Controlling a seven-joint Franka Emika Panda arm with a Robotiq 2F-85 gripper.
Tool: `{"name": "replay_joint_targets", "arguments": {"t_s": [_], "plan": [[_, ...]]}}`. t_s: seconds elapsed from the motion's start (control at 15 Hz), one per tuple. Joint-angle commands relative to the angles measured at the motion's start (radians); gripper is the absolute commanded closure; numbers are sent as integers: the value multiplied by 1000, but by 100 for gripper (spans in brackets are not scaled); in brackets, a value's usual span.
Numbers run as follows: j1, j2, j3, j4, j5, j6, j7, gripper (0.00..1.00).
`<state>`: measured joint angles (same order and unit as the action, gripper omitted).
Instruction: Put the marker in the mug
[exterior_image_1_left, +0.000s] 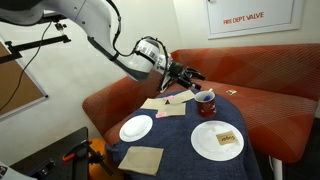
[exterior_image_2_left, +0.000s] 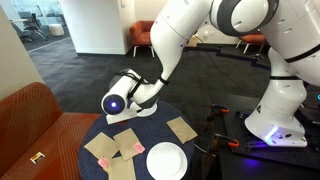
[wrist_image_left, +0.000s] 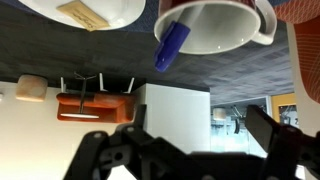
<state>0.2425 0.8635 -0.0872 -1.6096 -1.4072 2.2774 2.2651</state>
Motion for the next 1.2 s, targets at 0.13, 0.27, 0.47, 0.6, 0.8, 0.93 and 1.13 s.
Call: {"name": "replay_joint_targets", "arguments": {"t_s": [0.13, 0.27, 0.47, 0.6, 0.8, 0.93, 1.13], "plan": [[-47, -144, 31, -62, 1, -59, -27, 0], [-62, -188, 36, -76, 3, -55, -39, 0], [-78, -253, 42, -102, 6, -49, -59, 0], [-92, -298, 51, -127, 8, -43, -79, 0], [-107, -367, 61, -171, 8, -37, -95, 0], [-113, -408, 67, -202, 7, -35, -102, 0], [-115, -366, 71, -156, -5, -39, -84, 0]]}}
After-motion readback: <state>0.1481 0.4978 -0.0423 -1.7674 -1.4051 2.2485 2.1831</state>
